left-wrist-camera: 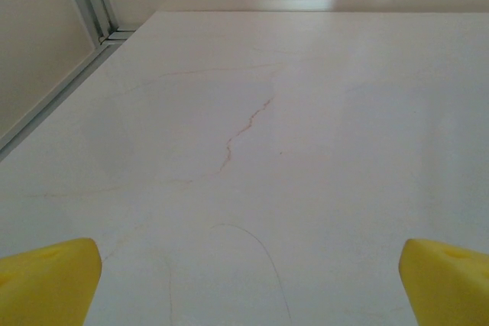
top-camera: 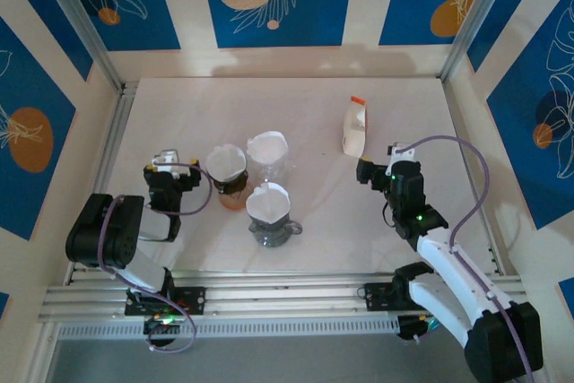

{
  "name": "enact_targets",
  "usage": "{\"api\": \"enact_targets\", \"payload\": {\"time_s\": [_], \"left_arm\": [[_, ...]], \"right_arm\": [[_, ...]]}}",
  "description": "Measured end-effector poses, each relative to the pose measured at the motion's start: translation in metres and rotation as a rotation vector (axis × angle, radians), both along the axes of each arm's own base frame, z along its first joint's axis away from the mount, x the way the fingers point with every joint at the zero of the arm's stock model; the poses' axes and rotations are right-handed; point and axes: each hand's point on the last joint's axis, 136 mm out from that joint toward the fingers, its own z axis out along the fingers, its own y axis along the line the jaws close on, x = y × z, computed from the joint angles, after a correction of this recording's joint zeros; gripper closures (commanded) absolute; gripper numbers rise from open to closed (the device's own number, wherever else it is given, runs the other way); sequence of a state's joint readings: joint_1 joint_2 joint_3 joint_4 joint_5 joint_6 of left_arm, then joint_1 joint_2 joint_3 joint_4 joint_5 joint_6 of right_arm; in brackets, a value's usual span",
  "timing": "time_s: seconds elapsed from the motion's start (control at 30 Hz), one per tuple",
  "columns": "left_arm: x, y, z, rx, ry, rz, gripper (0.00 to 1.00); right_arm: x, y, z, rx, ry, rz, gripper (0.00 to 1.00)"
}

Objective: Place the coffee filter in the dripper

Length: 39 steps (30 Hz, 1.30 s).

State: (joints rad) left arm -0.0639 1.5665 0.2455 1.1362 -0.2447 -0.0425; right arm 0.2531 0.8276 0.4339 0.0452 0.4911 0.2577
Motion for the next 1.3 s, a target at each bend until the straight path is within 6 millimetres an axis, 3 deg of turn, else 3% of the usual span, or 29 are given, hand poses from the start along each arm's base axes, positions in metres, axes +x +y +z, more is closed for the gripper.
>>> {"api": "enact_targets", "payload": {"time_s": [0.07, 0.27, 0.5, 0.73, 0.93, 1.3], "left_arm": [[0.001, 0.0, 0.001, 0.0, 0.0, 0.0, 0.0], [0.002, 0.0, 0.0, 0.0, 0.006, -0.001, 0.0], [0.003, 0.0, 0.0, 0.0, 0.01, -0.001, 0.0], [0.003, 0.0, -0.001, 0.001, 0.012, -0.002, 0.0], [0.003, 0.0, -0.001, 0.001, 0.013, -0.002, 0.0], [0.003, 0.0, -0.001, 0.001, 0.014, -0.002, 0.0]], "right_arm": [[0.007, -0.003, -0.006, -0.01, -0.006, -0.01, 0.01], [0.03, -0.005, -0.055, -0.09, 0.074, 0.001, 0.01], [0.053, -0.014, -0.084, -0.129, 0.09, 0.008, 0.01], [0.075, -0.006, -0.089, -0.138, 0.058, 0.073, 0.01], [0.084, -0.037, -0.082, -0.047, 0.002, 0.021, 0.01], [0.085, -0.027, -0.081, -0.018, -0.019, 0.067, 0.01]]}}
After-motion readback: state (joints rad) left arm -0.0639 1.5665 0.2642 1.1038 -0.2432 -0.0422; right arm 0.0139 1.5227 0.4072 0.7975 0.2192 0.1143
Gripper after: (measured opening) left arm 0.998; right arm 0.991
